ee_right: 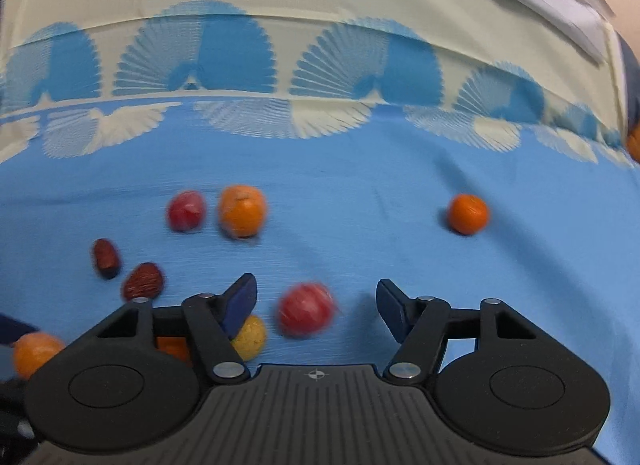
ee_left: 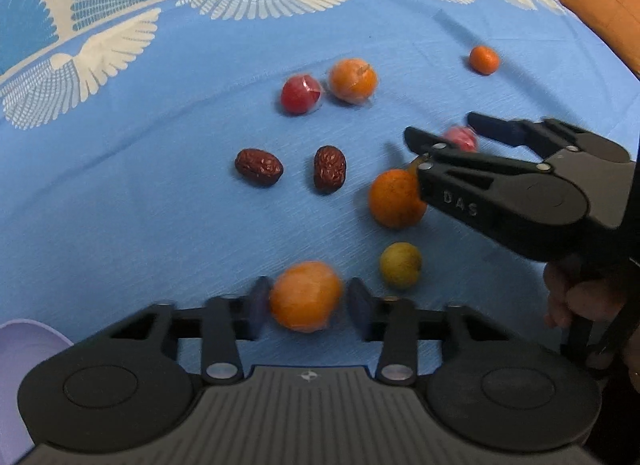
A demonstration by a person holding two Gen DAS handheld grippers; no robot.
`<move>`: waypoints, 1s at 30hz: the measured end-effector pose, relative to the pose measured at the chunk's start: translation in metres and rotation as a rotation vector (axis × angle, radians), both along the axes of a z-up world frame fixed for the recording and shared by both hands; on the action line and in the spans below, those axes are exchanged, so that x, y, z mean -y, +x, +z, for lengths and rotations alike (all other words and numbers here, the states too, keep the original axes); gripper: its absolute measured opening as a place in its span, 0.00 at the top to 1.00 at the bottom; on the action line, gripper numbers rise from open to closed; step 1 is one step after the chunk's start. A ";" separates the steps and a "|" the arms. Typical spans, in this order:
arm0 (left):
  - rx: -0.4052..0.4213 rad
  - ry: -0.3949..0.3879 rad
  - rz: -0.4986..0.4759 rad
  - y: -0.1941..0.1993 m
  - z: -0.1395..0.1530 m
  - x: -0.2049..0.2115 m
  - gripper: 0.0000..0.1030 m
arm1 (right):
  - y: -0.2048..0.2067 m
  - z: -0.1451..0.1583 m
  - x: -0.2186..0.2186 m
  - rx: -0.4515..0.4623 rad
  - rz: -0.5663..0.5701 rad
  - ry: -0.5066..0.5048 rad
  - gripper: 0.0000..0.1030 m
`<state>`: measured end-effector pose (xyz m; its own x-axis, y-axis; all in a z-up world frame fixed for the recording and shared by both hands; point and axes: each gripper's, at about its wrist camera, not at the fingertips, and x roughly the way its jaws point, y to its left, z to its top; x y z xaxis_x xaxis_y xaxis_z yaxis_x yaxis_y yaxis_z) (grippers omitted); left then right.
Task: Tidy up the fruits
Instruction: 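Grasp the wrapped orange tangerine with the left tool while the right tool grasps the red plum, then carry both fruits to the purple plate and open both tools to release them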
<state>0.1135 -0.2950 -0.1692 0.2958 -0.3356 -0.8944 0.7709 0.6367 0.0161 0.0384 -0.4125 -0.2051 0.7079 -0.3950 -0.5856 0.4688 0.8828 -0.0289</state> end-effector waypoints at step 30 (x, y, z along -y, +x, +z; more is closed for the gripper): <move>0.091 -0.173 0.206 -0.068 0.154 -0.143 0.61 | -0.122 0.119 -0.051 0.120 -0.048 0.044 0.68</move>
